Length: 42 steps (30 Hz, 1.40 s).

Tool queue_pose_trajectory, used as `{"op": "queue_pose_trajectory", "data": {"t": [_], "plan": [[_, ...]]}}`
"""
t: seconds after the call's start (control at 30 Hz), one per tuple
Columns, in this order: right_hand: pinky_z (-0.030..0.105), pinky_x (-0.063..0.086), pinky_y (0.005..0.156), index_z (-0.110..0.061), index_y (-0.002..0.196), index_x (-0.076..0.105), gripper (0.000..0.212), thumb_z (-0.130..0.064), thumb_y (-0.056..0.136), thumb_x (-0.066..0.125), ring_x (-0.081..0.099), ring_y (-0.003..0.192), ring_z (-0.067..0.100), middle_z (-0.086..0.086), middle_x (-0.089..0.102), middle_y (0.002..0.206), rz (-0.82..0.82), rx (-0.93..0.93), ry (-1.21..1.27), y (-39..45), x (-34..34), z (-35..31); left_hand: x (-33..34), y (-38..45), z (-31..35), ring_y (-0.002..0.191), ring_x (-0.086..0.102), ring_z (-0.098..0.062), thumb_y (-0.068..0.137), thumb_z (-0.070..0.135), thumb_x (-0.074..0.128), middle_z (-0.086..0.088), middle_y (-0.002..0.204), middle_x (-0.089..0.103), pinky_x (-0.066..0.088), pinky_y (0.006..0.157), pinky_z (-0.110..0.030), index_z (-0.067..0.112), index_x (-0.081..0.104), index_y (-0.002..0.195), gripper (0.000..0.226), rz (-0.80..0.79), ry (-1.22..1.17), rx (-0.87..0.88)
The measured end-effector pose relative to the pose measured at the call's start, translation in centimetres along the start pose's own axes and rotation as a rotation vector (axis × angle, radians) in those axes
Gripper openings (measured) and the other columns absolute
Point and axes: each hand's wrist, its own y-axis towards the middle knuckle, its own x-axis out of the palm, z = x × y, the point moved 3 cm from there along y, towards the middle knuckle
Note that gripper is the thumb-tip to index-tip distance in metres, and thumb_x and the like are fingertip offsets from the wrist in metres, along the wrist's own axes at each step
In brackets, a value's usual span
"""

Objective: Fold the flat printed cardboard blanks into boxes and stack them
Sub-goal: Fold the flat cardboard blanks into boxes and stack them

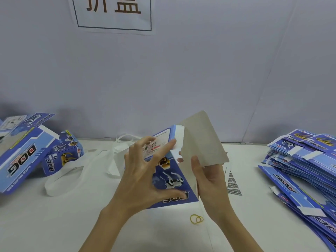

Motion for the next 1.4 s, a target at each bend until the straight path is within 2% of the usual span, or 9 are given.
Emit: {"op": "queue_pose_trajectory", "data": {"t": [0.23, 0.33, 0.47, 0.63, 0.73, 0.83, 1.03, 1.23, 1.4], "plan": [[0.030, 0.064, 0.076, -0.025, 0.150, 0.044, 0.069, -0.054, 0.091, 0.065, 0.073, 0.114, 0.025, 0.006, 0.072, 0.129, 0.016, 0.012, 0.054, -0.5, 0.7, 0.2, -1.1, 0.4, -0.3, 0.143, 0.041, -0.031, 0.074, 0.086, 0.064, 0.001, 0.163, 0.032, 0.055, 0.101, -0.055, 0.058, 0.033, 0.143, 0.080, -0.024, -0.121, 0.048], [0.036, 0.065, 0.077, -0.038, 0.161, 0.027, 0.063, -0.036, 0.104, 0.054, 0.072, 0.117, 0.025, -0.004, 0.066, 0.137, -0.020, -0.115, 0.089, -0.5, 0.8, -0.4, -1.5, 0.6, -0.4, 0.137, 0.047, -0.027, 0.078, 0.085, 0.063, -0.002, 0.152, 0.040, 0.058, 0.098, -0.040, 0.049, 0.038, 0.133, 0.071, 0.006, -0.123, 0.074], [0.035, 0.062, 0.089, -0.048, 0.156, 0.040, 0.067, -0.064, 0.096, 0.063, 0.062, 0.130, 0.026, -0.007, 0.059, 0.147, -0.088, -0.286, -0.061, -1.0, 0.3, -1.7, -2.6, 1.1, -0.8, 0.134, 0.048, -0.016, 0.076, 0.083, 0.066, 0.007, 0.148, 0.042, 0.052, 0.099, -0.026, 0.044, 0.039, 0.129, 0.072, 0.038, -0.120, 0.071], [0.043, 0.060, 0.098, -0.029, 0.160, 0.044, 0.068, -0.067, 0.105, 0.039, 0.039, 0.152, 0.035, 0.003, 0.035, 0.168, -0.325, -0.488, -0.435, -1.7, 0.7, -1.3, -3.4, 0.9, -1.5, 0.136, 0.052, -0.014, 0.079, 0.065, 0.079, 0.017, 0.156, 0.043, 0.055, 0.102, -0.049, 0.029, 0.046, 0.139, 0.077, 0.059, -0.189, 0.063], [0.034, 0.065, 0.085, -0.040, 0.158, 0.045, 0.054, -0.056, 0.107, 0.050, 0.038, 0.151, 0.030, -0.005, 0.039, 0.161, -0.284, -0.459, -0.465, -1.7, 1.0, -0.6, -2.9, 0.9, -1.5, 0.141, 0.046, -0.003, 0.071, 0.050, 0.089, 0.017, 0.162, 0.040, 0.050, 0.110, -0.045, 0.029, 0.040, 0.145, 0.090, 0.028, -0.188, 0.017], [0.025, 0.064, 0.082, -0.045, 0.157, 0.044, 0.053, -0.052, 0.106, 0.056, 0.043, 0.148, 0.026, -0.008, 0.046, 0.151, -0.188, -0.426, -0.476, -1.3, 0.8, 0.0, -2.2, 0.9, -0.9, 0.143, 0.046, -0.014, 0.071, 0.059, 0.083, 0.011, 0.161, 0.041, 0.048, 0.112, -0.048, 0.027, 0.035, 0.149, 0.097, 0.044, -0.129, 0.024], [0.040, 0.067, 0.080, -0.055, 0.151, 0.048, 0.050, -0.044, 0.103, 0.060, 0.058, 0.137, 0.019, -0.013, 0.060, 0.139, -0.068, -0.148, -0.199, -1.0, 0.6, 0.6, -0.1, 0.2, 0.2, 0.151, 0.028, -0.020, 0.065, 0.090, 0.069, 0.006, 0.166, 0.024, 0.036, 0.116, -0.062, 0.025, 0.009, 0.165, 0.133, -0.100, 0.139, 0.050], [0.039, 0.066, 0.081, -0.060, 0.147, 0.049, 0.048, -0.049, 0.101, 0.056, 0.057, 0.137, 0.016, -0.015, 0.060, 0.138, -0.106, -0.066, -0.121, -1.3, 1.0, 0.3, 0.4, -0.1, -1.0, 0.141, 0.023, -0.008, 0.064, 0.080, 0.071, 0.014, 0.156, 0.022, 0.037, 0.116, -0.054, 0.029, -0.001, 0.166, 0.135, -0.018, 0.145, -0.059], [0.042, 0.065, 0.087, -0.052, 0.151, 0.050, 0.050, -0.038, 0.103, 0.056, 0.051, 0.144, 0.021, -0.006, 0.057, 0.143, -0.148, -0.083, -0.135, -1.5, 1.2, 1.0, 0.0, 0.1, -1.4, 0.136, 0.035, -0.019, 0.064, 0.083, 0.068, 0.009, 0.155, 0.028, 0.042, 0.110, -0.058, 0.034, 0.003, 0.166, 0.130, 0.005, 0.178, -0.009]]}}
